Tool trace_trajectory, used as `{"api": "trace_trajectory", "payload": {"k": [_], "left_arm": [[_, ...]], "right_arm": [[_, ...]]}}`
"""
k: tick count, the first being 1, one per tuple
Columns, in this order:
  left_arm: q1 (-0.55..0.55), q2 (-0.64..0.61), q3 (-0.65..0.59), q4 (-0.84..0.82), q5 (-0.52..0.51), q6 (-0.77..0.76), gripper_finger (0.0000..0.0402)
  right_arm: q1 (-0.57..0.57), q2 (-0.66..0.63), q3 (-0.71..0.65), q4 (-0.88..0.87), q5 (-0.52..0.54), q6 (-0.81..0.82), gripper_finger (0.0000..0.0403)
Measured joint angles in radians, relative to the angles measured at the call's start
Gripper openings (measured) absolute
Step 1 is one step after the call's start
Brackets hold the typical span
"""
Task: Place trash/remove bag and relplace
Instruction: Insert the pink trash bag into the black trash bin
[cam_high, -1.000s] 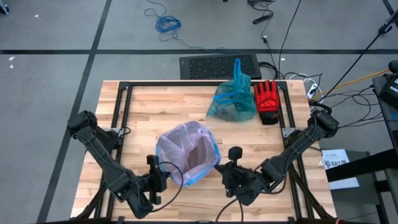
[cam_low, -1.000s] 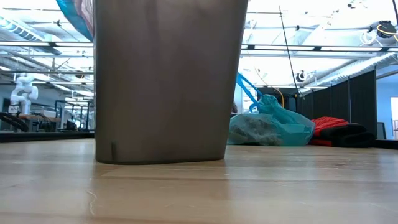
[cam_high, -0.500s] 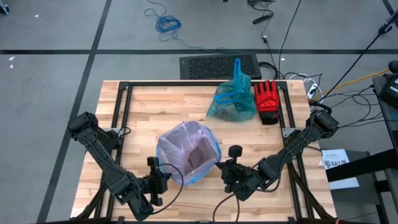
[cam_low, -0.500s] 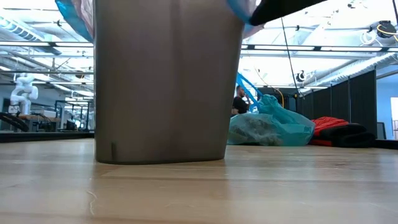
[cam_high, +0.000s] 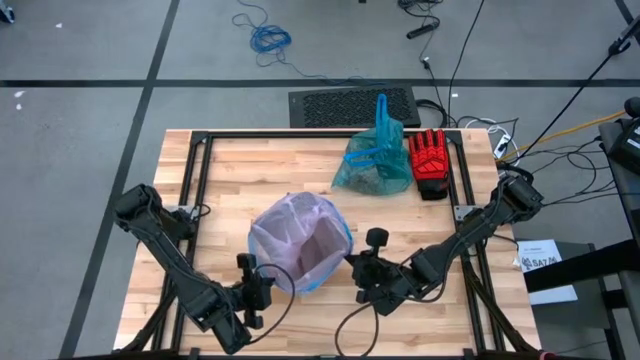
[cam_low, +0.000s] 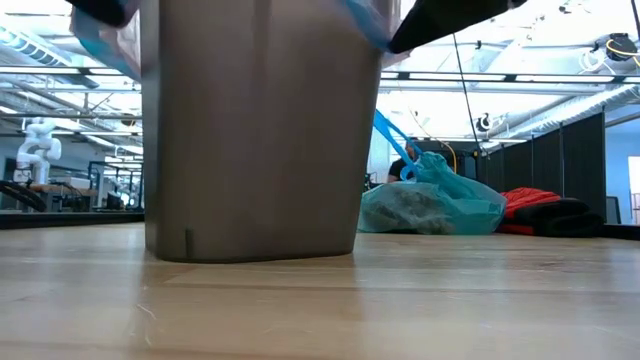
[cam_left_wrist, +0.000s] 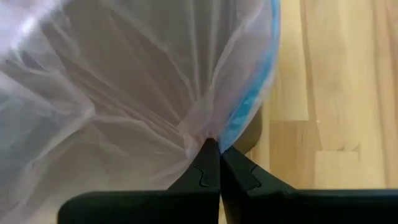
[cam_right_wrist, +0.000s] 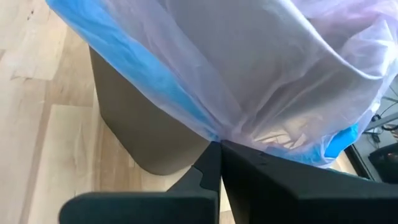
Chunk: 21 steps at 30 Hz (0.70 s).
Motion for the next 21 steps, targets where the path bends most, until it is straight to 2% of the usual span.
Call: {"api": "trace_trajectory", "payload": {"k": [6,9,16,21], "left_arm": [[0.006,0.0,-0.012,0.007,0.001,-0.003,0.0002],[0.018,0.0,-0.012,0.008,0.013,-0.009,0.0018],[0.062,0.0,-0.012,0.008,0.091,-0.095,0.0082],[0.066,-0.004,0.0,-0.028,0.149,-0.057,0.0093]], "right_arm": [[0.0,0.0,0.0,0.0,-0.013,0.027,0.0001],[0.0,0.0,0.0,0.0,-0.06,0.031,0.0013],[0.0,0.0,0.0,-0.001,-0.112,0.049,0.0079],[0.004,-0.008,0.0,-0.017,-0.124,0.047,0.0131]]}}
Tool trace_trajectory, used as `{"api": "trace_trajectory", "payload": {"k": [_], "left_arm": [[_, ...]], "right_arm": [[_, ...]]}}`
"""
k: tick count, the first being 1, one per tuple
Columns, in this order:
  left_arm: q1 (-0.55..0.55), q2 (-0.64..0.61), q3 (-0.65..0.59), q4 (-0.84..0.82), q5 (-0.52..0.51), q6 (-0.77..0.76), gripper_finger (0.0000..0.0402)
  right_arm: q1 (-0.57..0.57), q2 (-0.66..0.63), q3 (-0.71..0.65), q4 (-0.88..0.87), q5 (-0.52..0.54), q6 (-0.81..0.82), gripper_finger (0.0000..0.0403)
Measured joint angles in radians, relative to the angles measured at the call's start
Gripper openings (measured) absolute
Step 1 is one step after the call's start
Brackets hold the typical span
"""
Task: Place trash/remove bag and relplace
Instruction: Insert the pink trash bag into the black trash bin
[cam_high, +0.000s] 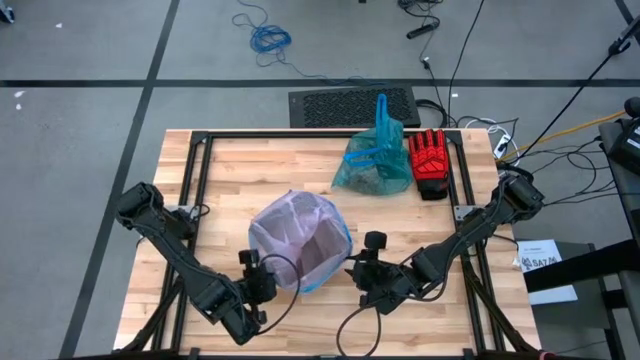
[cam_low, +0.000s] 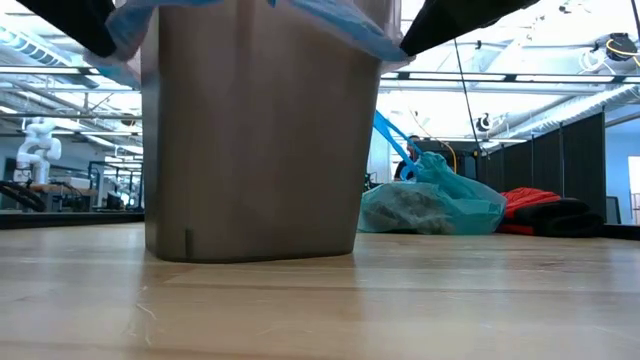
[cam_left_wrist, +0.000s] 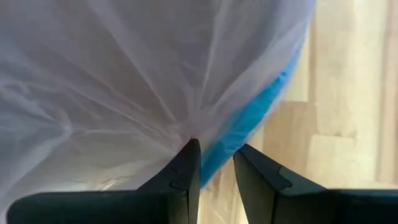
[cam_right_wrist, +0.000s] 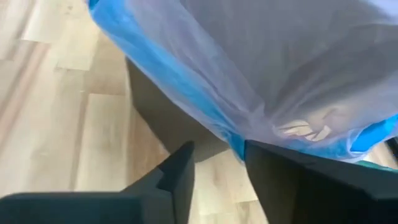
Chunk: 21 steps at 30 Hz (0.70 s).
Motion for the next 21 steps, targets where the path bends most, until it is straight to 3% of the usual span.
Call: {"api": "trace_trajectory", "payload": {"k": [10,14,21], "left_arm": [[-0.034,-0.002,0.065,-0.056,0.129,0.006,0.0093],[-0.055,-0.002,0.083,-0.094,0.199,0.003,0.0093],[-0.07,-0.002,0.11,-0.102,0.203,-0.024,0.0093]], "right_arm": [[0.007,-0.043,0.003,-0.006,-0.148,-0.021,0.0189],[0.027,-0.058,0.003,-0.015,-0.12,-0.056,0.0178],[0.044,-0.086,0.003,-0.008,-0.083,-0.076,0.0128]]}}
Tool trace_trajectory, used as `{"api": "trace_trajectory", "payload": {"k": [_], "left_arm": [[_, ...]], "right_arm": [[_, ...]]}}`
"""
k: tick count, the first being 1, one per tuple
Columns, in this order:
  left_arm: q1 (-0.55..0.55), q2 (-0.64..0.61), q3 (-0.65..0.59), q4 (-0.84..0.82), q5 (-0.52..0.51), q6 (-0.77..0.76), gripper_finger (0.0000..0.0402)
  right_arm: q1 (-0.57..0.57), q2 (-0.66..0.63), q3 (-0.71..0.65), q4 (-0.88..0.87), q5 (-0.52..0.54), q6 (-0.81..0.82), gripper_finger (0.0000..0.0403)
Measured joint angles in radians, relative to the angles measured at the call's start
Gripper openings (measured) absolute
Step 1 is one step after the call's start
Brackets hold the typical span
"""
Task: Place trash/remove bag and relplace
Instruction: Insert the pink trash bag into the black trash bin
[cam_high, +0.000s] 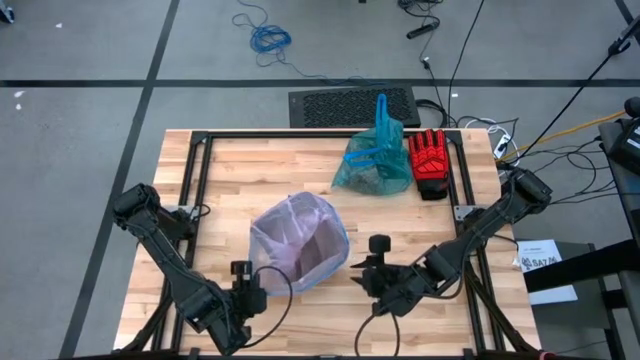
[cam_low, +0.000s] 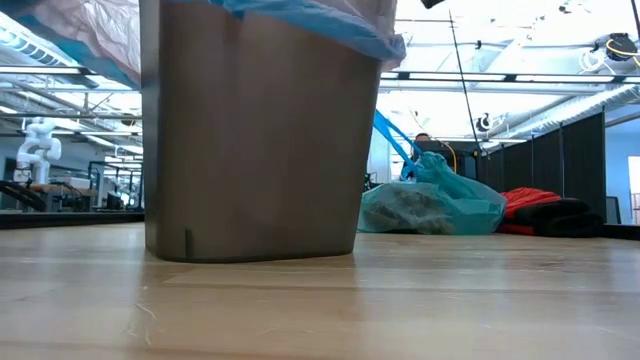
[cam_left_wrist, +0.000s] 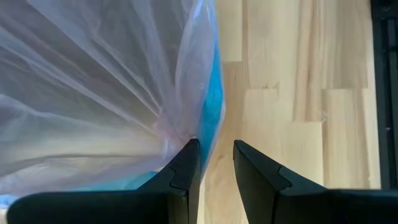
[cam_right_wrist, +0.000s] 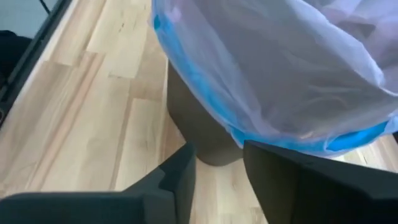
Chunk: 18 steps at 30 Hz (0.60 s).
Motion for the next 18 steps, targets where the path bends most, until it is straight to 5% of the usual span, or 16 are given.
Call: {"api": "trace_trajectory", "payload": {"k": [9,18], "left_arm": [[0.007,0.0,0.0,0.06,0.078,0.027,0.0093],[0.015,0.0,0.0,0.078,0.025,0.028,0.0102]], "right_arm": [[0.002,-0.001,0.0,0.041,0.028,-0.052,0.0009],[0.002,-0.001,0.0,0.133,0.018,-0.133,0.0002]]}}
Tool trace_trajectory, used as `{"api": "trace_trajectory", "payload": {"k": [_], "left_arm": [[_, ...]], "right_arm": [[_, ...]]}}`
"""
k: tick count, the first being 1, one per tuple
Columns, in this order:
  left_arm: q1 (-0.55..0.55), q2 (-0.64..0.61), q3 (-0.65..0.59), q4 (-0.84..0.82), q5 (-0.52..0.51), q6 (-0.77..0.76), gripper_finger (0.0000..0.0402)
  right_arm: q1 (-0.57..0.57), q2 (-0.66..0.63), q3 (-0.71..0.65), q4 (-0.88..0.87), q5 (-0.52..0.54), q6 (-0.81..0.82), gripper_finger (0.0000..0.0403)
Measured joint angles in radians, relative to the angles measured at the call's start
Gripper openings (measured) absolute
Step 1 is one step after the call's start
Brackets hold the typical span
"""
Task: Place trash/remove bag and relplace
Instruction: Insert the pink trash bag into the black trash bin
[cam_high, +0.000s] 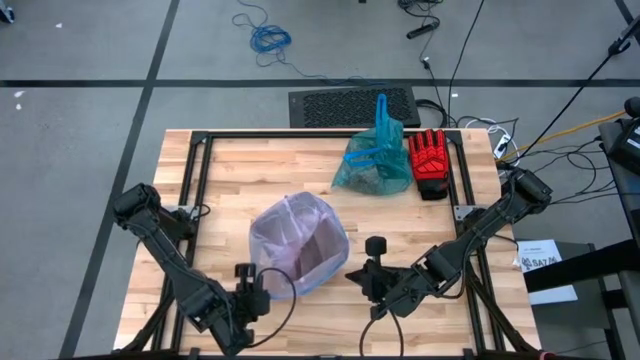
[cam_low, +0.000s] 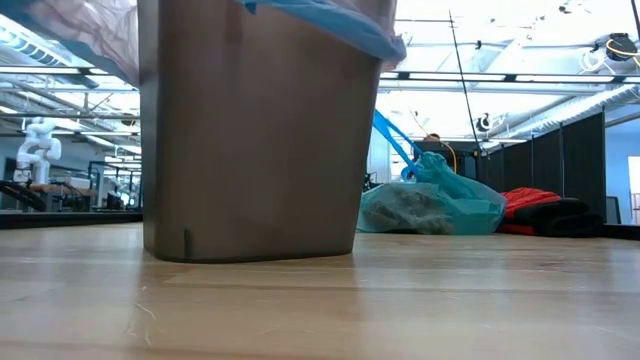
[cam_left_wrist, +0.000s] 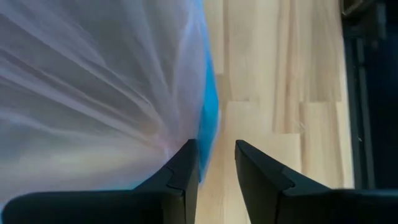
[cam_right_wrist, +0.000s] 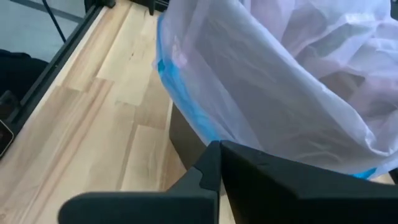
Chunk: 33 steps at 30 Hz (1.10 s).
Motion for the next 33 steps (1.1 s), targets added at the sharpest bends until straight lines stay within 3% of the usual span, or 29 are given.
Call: {"api": "trace_trajectory", "payload": {"k": [10,16,24,26,28,31,33], "left_arm": [[0.055,-0.002,0.0,-0.009,-0.018,0.009,0.017],[0.048,-0.003,0.024,-0.016,-0.008,0.03,0.0173],[-0.015,-0.003,0.173,-0.075,-0.009,0.029,0.0173],[-0.03,-0.003,0.217,-0.131,-0.055,-0.014,0.017],[-0.041,-0.003,0.257,-0.251,-0.166,-0.108,0.0162],[-0.046,-0.005,0.29,-0.513,-0.335,-0.343,0.0136],[-0.031,-0.024,0.254,-0.497,-0.422,-0.411,0.0109]], "right_arm": [[0.0,0.0,0.0,-0.002,0.0,0.0,0.0001],[0.0,0.0,0.0,-0.002,-0.005,0.0,0.0],[0.0,0.0,0.0,0.005,-0.045,-0.003,0.0],[0.0,0.0,0.0,0.005,-0.042,-0.015,0.0],[0.002,0.0,0.0,-0.001,-0.018,-0.035,0.0],[0.014,-0.027,0.0,-0.055,0.046,-0.064,0.0],[0.014,-0.058,0.0,-0.09,0.074,-0.061,0.0]]}}
